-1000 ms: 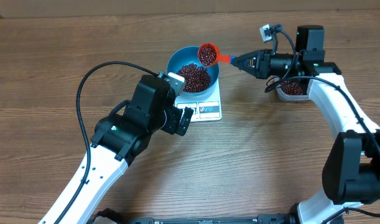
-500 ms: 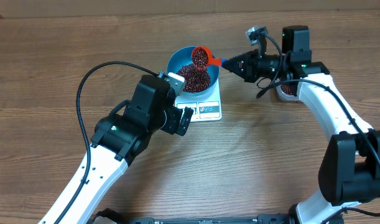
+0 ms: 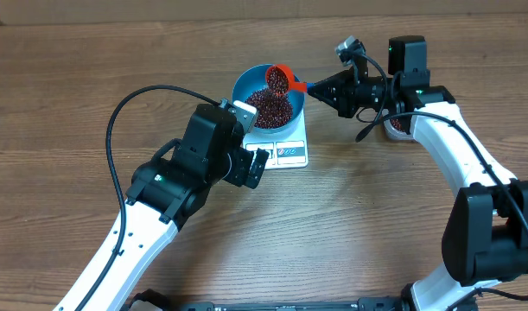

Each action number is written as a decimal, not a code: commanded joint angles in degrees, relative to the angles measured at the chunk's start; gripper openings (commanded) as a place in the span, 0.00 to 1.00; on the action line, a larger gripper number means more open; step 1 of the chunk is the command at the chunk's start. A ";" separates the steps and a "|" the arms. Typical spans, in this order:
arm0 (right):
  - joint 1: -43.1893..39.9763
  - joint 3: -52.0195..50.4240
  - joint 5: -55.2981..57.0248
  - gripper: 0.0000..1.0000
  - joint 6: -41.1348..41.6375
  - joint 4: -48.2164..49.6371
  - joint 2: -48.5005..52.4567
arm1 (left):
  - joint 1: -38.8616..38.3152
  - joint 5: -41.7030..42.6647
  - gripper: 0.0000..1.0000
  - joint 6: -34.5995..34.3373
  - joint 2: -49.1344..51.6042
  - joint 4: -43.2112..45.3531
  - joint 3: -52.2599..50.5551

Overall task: Scoop item into bowl and weigh 150g on scale
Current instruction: 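Tip the scoop with the right gripper to pour beans into the bowl, then move the empty scoop with the right gripper back to the bean tub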

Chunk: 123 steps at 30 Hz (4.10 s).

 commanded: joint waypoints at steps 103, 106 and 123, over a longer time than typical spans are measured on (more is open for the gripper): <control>-0.63 1.53 37.99 0.04 -6.51 0.04 -14.86 | 0.22 0.83 1.00 0.26 0.24 0.02 -0.44; -0.68 1.53 46.66 0.04 -6.12 -4.42 -19.21 | 0.22 0.83 1.00 0.26 0.24 0.02 -0.44; -4.52 1.51 77.13 0.04 11.76 -29.81 -22.56 | 0.22 0.83 1.00 0.26 0.24 0.02 -0.44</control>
